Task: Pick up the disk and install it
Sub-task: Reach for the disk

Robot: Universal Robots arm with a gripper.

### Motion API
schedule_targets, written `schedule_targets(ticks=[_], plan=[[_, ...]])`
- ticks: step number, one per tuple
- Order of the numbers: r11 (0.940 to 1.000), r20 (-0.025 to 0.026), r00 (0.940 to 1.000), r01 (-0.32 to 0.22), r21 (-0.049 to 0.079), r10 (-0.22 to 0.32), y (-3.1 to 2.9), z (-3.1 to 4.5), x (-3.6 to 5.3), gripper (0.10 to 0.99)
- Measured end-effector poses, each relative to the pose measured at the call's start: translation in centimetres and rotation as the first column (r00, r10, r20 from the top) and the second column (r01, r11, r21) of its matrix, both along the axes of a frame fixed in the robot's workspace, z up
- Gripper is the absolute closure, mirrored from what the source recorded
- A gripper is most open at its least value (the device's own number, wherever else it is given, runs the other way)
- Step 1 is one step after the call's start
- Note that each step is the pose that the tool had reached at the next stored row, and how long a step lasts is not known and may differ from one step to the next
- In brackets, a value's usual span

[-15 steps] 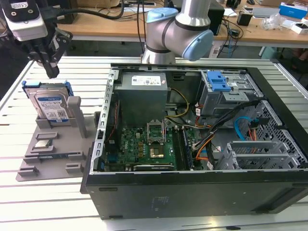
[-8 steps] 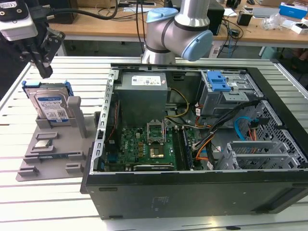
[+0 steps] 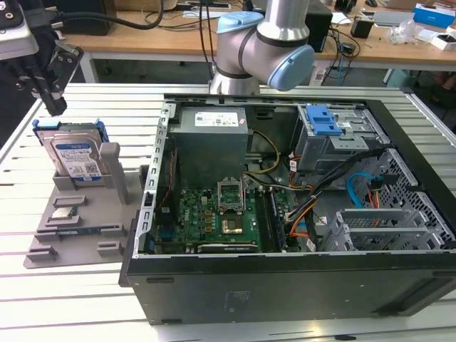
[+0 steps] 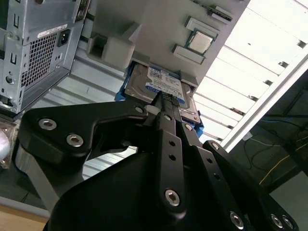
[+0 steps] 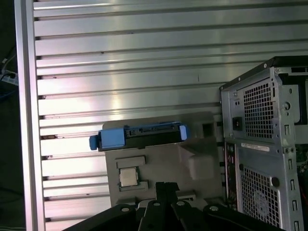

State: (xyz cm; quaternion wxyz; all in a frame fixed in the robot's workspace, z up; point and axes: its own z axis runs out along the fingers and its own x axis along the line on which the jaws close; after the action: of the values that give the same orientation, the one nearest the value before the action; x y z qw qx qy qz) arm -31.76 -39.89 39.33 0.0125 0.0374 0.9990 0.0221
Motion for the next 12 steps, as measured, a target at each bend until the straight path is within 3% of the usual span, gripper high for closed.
schedule_targets(ticks=[12], plan=[[1.0, 0.0001, 1.0, 0.0, 0.0, 0.0, 0.0, 0.0, -2.54, 0.984]])
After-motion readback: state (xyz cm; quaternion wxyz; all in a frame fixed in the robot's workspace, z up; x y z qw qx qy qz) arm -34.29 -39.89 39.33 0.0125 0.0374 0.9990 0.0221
